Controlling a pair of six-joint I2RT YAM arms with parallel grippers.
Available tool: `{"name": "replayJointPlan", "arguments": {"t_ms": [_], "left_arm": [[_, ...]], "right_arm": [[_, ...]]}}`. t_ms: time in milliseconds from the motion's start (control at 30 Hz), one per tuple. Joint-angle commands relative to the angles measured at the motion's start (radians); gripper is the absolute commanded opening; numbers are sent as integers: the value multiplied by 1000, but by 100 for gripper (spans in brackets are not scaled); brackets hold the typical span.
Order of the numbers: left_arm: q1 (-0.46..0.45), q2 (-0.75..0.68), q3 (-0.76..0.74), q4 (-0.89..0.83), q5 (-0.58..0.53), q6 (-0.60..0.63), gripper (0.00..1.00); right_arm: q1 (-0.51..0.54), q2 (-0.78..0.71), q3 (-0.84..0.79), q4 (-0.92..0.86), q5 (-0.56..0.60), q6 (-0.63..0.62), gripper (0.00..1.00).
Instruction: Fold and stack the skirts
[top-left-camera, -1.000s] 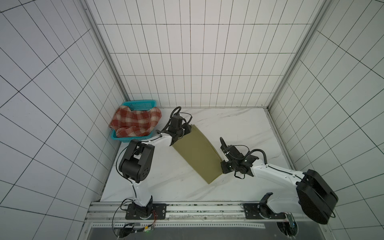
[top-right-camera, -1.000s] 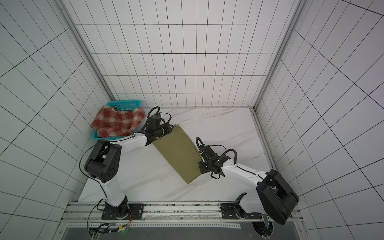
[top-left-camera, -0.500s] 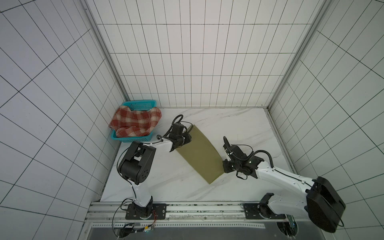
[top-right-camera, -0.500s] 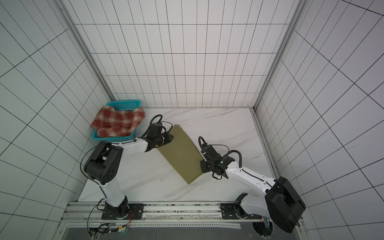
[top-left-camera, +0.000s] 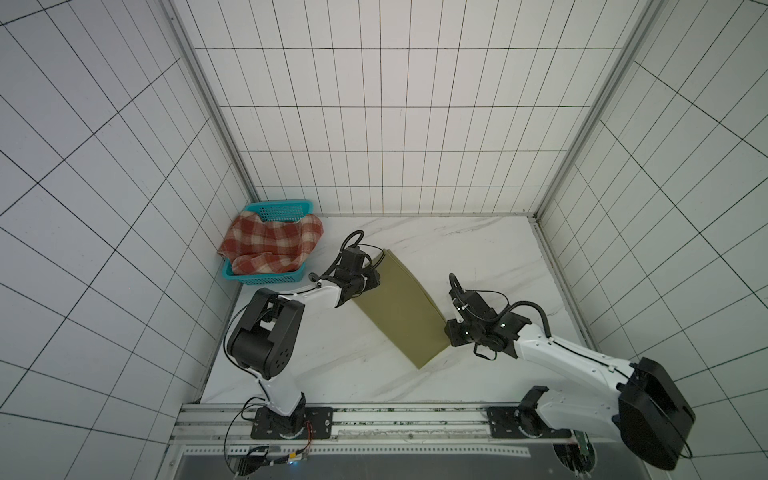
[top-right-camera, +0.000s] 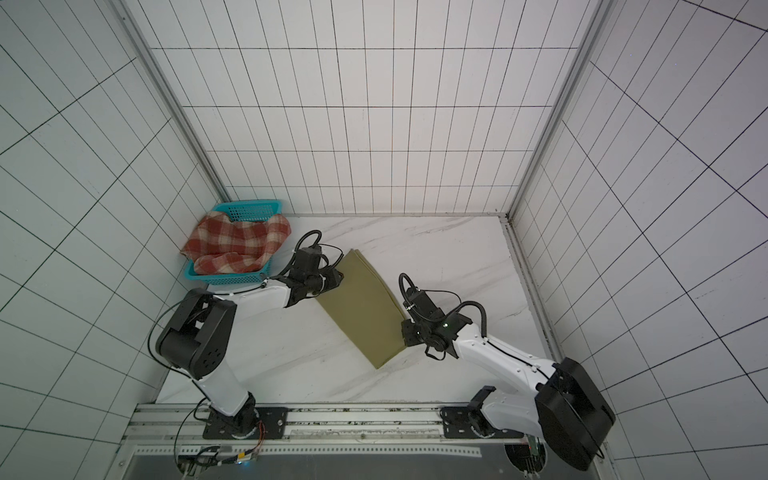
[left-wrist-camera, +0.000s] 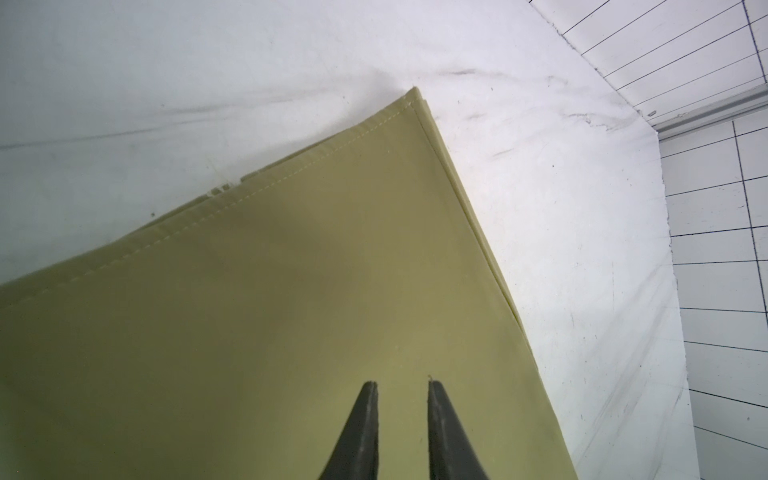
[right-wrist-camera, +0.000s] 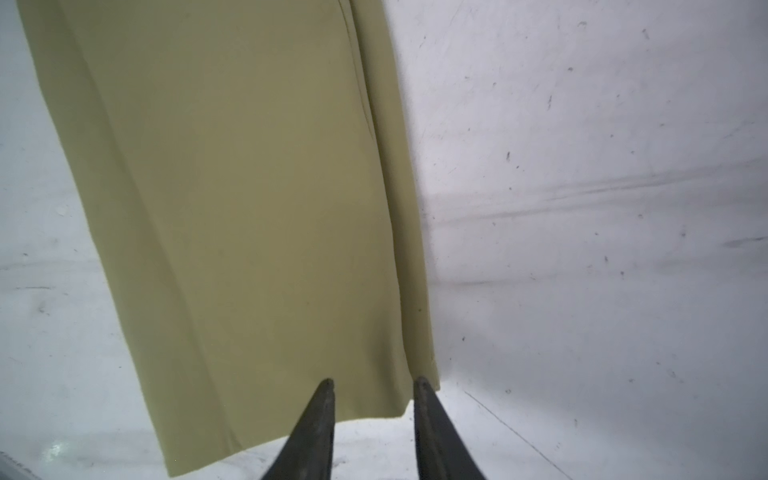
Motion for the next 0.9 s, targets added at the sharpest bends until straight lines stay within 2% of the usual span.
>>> {"name": "replayJointPlan", "arguments": {"t_ms": [0,200,367,667,867], "left_arm": [[-3,-56,-21,-9,-11,21,22],[-2,-64,-53,-8,1,32,21],[-3,-21,-60,11,19,21,20],[9,44,-61,14,12,-12,19],[37,58,-58,-2,33,-14,19]], "right_arm": [[21,-42,-5,-42,-12,41,33],[78,-19,-64,24,-34,98,26],[75,53,-140,173,-63,130,25],[-3,241,-114,247,-8,88,23],[-93,381,-66,294,-35,31,21]]}}
